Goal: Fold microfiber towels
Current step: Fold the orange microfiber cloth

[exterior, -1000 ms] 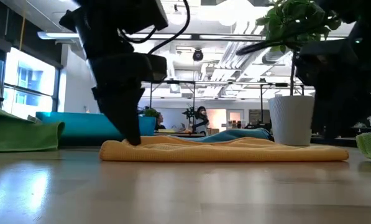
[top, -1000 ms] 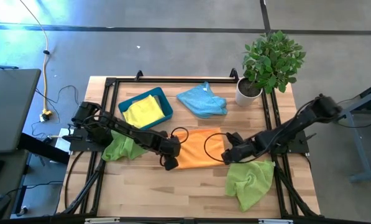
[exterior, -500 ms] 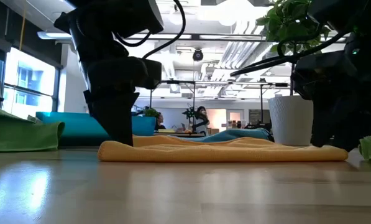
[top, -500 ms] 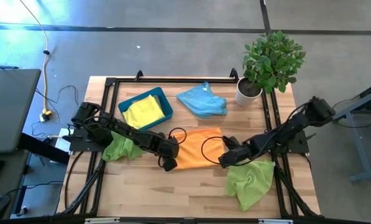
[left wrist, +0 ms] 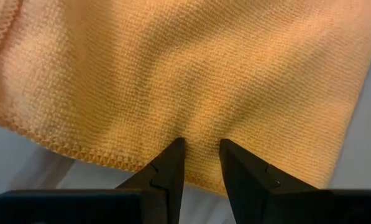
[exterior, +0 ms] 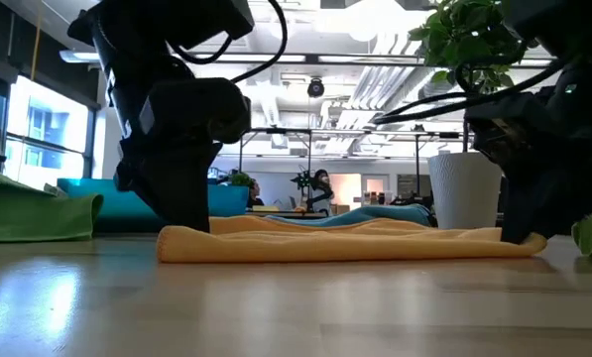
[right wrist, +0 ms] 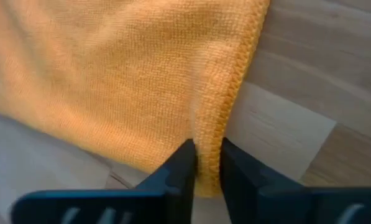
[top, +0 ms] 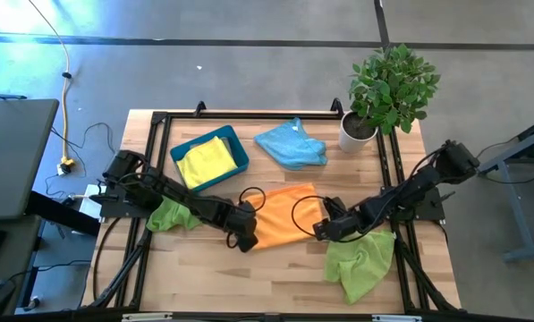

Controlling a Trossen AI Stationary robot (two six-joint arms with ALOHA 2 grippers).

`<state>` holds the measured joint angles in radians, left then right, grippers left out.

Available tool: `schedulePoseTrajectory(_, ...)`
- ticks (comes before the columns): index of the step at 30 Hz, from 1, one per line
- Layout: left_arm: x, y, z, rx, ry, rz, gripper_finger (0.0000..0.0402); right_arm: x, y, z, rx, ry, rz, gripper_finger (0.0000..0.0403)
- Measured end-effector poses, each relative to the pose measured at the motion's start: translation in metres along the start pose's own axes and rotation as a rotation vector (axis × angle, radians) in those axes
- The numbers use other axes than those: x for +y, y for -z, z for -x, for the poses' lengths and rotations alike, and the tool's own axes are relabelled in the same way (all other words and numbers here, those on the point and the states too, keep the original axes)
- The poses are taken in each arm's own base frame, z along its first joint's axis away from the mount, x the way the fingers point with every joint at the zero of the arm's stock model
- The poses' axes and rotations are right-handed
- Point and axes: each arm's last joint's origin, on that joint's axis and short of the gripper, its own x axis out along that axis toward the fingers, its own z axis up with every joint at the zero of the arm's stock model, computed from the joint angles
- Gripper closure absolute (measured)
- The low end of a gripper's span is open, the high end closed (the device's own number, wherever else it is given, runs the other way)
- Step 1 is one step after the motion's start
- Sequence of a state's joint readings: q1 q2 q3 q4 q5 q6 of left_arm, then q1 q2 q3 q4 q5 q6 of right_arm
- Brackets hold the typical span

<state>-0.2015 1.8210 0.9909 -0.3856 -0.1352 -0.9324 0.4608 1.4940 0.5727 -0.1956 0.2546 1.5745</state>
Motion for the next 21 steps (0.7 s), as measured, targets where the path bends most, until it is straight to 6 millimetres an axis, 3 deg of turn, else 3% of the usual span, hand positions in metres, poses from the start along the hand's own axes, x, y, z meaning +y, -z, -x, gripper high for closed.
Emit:
schedulePoseTrajectory(4, -0.003, -0.001, 0.002, -0.031, 0.014, 0.025, 0.0308, -0.001, 0.000, 0.000, 0.000, 0.014, 0.004, 0.0396)
schedulePoseTrajectory(12, -0.022, -0.015, 0.015, -0.020, 0.122, 0.007, 0.0308, -0.005, -0.001, 0.003, 0.013, 0.054, 0.012, 0.0400)
schedulePoseTrajectory(21, -0.051, -0.031, 0.045, -0.004, 0.214, -0.087, 0.0308, -0.006, -0.012, 0.014, 0.027, 0.079, -0.018, 0.0402)
